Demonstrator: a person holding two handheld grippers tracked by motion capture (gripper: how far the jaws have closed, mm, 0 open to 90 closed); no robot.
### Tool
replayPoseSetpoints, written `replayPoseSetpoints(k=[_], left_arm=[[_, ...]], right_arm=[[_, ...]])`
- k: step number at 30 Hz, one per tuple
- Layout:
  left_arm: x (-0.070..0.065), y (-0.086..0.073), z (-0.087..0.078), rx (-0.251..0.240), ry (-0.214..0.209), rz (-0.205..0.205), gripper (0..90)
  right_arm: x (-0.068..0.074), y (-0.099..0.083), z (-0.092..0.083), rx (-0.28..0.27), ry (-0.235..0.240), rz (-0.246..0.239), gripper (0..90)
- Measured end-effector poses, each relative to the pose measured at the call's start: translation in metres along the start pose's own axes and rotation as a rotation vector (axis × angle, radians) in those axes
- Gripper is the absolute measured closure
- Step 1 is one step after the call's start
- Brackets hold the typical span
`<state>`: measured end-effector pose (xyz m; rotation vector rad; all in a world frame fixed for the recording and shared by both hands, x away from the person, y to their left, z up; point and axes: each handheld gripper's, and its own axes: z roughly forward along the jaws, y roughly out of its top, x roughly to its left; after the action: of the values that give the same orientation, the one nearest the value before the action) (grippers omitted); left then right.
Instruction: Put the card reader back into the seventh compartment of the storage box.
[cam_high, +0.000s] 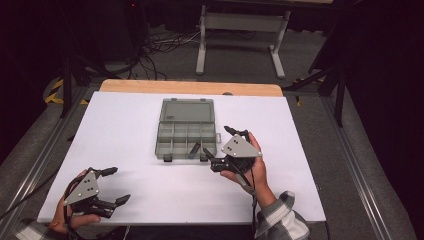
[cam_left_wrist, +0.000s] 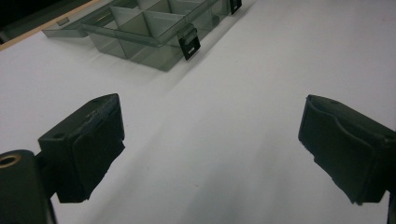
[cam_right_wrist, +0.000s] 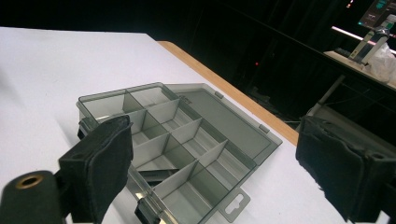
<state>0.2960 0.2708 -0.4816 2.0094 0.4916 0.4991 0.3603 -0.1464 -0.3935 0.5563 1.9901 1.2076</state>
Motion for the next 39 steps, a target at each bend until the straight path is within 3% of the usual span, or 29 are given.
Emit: replayPoseSetpoints(k=[14,25,39], left_arm=[[0.0,0.0,0.0,0.015,-0.009,0.015,7.9],[0.0,0.001,0.0,0.0,-0.011,0.007,7.9],[0.001,0.0,-0.002,-0.009,0.0,0.007,7.9]], right_arm=[[0.002,-0.007,-0.009,0.007,-0.012,-0.008,11.8],[0.006,-0.011,-0.019,0.016,-0.019,-0.029,12.0],[0.008,-0.021,-0.038,0.028,-0.008,-0.015,12.0]])
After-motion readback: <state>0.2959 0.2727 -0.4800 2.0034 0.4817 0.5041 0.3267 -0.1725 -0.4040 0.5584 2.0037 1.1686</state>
